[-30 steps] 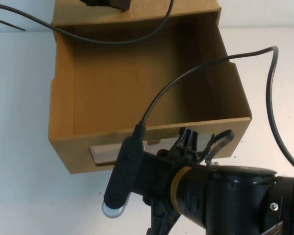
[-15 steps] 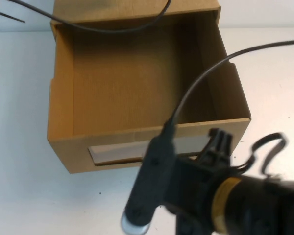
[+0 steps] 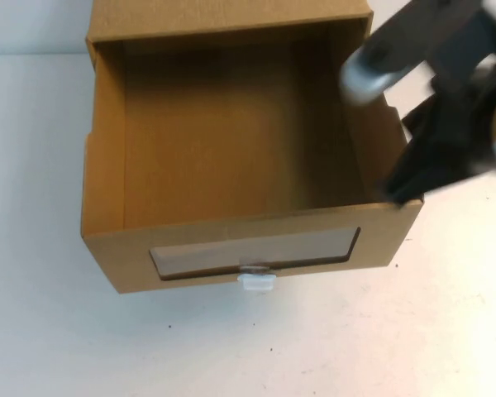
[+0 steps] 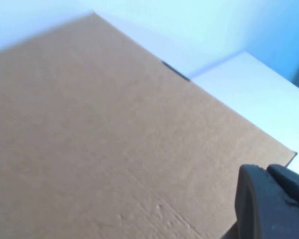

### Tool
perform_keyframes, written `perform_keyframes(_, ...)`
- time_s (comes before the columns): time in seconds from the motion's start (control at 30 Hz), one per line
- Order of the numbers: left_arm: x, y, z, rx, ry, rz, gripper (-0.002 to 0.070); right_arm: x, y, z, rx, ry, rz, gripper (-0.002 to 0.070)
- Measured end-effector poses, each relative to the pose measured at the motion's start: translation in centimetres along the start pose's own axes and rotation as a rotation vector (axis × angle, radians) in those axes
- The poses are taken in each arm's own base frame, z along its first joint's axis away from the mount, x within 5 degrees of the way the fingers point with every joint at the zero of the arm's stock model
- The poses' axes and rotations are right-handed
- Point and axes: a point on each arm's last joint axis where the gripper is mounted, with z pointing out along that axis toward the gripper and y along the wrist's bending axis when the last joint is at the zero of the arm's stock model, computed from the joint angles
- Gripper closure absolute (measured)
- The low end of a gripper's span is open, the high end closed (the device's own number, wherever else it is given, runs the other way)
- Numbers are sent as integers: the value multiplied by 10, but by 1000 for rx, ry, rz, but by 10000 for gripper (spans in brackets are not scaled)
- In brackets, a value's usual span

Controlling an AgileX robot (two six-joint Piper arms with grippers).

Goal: Open the shoe box
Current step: 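Pull the top drawer of the cardboard box fully open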

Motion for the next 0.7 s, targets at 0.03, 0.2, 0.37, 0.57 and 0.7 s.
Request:
perform_keyframes(0.03, -2, -2, -9, -12, -14, 9, 680, 0, -13, 3, 25, 16, 32, 688)
perform_keyframes(0.2, -5, -13, -49, -60, -42, 35, 680, 12, -68, 13, 69, 81, 168, 689)
perform_keyframes(0.37, 14, -18, -76, -126, 26, 42, 680, 31, -111, 1, 65, 56, 335, 689)
perform_keyframes(0.57, 56, -31, -101, -152, 42, 20, 680, 68, -120, -31, 99, -72, 443, 689)
perform_keyframes(0.7, 100, -40, -118, -201, -71, 35, 680, 99, -99, -46, 72, -172, 468, 689)
